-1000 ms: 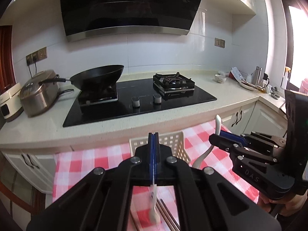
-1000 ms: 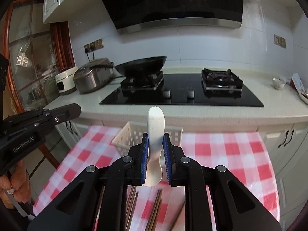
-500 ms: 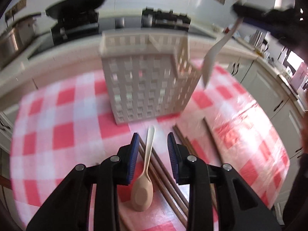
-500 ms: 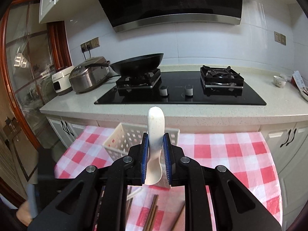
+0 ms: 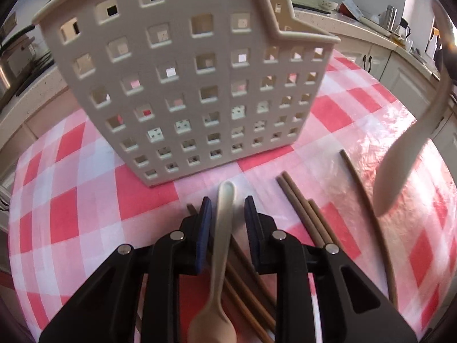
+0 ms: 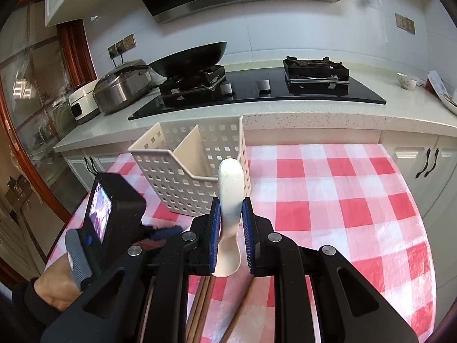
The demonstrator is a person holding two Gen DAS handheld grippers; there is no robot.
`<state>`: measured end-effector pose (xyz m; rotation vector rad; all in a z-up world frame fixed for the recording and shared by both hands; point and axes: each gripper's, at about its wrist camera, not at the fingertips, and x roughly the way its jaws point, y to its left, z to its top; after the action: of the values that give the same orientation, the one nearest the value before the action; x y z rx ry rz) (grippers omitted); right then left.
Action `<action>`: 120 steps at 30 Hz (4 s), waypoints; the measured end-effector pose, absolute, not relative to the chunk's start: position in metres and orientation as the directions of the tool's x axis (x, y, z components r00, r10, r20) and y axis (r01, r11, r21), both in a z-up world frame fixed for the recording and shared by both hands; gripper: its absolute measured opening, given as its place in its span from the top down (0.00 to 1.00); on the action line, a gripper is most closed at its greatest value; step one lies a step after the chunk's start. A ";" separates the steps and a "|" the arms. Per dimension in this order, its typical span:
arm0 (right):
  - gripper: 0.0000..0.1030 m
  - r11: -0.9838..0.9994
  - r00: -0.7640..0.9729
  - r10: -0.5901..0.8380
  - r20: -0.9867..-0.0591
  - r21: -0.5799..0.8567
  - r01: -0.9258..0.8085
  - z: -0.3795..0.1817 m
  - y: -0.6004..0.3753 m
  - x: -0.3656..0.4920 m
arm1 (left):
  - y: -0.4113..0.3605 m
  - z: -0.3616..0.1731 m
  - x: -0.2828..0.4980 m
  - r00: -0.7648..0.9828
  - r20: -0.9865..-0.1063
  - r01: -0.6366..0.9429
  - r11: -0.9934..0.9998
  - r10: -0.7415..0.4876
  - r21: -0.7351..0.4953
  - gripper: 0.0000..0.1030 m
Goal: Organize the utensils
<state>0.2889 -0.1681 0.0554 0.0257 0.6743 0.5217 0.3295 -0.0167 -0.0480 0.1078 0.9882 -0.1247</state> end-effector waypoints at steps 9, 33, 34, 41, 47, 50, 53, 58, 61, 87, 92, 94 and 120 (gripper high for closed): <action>0.83 0.868 0.662 0.476 -0.579 0.188 -0.460 0.061 -0.167 0.290 | -0.017 -0.007 0.308 0.607 -0.793 0.118 0.993 -0.048 0.030 0.88; 0.83 0.875 0.693 0.466 -0.550 0.170 -0.453 0.089 -0.160 0.305 | -0.021 0.039 0.284 0.674 -0.730 0.253 0.963 -0.110 0.089 0.62; 0.83 0.878 0.696 0.460 -0.551 0.169 -0.447 0.089 -0.162 0.306 | -0.031 0.025 0.287 0.667 -0.739 0.283 0.951 -0.101 0.125 0.63; 0.83 0.890 0.703 0.444 -0.555 0.180 -0.420 0.074 -0.181 0.308 | -0.056 -0.022 0.311 0.597 -0.765 0.471 0.878 -0.243 0.089 0.67; 0.83 0.891 0.683 0.441 -0.583 0.193 -0.410 0.052 -0.190 0.311 | -0.056 -0.039 0.333 0.548 -0.795 0.505 0.861 -0.261 0.066 0.67; 0.83 0.893 0.685 0.435 -0.584 0.187 -0.408 0.051 -0.192 0.312 | -0.063 -0.044 0.338 0.568 -0.796 0.490 0.863 -0.208 0.124 0.67; 0.83 0.898 0.696 0.424 -0.580 0.170 -0.405 0.052 -0.191 0.311 | -0.068 -0.044 0.341 0.589 -0.793 0.468 0.866 -0.158 0.175 0.67; 0.83 0.901 0.702 0.418 -0.577 0.161 -0.404 0.052 -0.191 0.308 | -0.076 -0.047 0.350 0.569 -0.815 0.418 0.892 -0.108 0.174 0.66; 0.83 0.899 0.699 0.420 -0.579 0.161 -0.407 0.052 -0.190 0.307 | -0.069 -0.047 0.358 0.534 -0.835 0.384 0.917 -0.129 0.104 0.64; 0.83 0.895 0.699 0.429 -0.572 0.168 -0.413 0.052 -0.187 0.291 | 0.002 -0.026 0.281 0.618 -0.782 0.341 0.924 -0.083 0.171 0.58; 0.83 0.887 0.672 0.440 -0.596 0.170 -0.430 0.042 -0.177 0.288 | -0.016 -0.034 0.291 0.609 -0.792 0.377 0.894 -0.043 0.241 0.58; 0.83 0.883 0.665 0.444 -0.601 0.167 -0.438 0.039 -0.173 0.285 | -0.021 -0.038 0.298 0.597 -0.802 0.379 0.893 -0.037 0.242 0.58; 0.83 0.869 0.658 0.465 -0.592 0.166 -0.465 0.044 -0.161 0.280 | -0.012 -0.005 0.255 0.626 -0.780 0.381 0.869 0.008 0.314 0.93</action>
<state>0.2800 -0.1609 0.0444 -0.0005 0.6704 0.5268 0.2547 -0.0120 -0.0053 0.4849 0.8760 -0.2239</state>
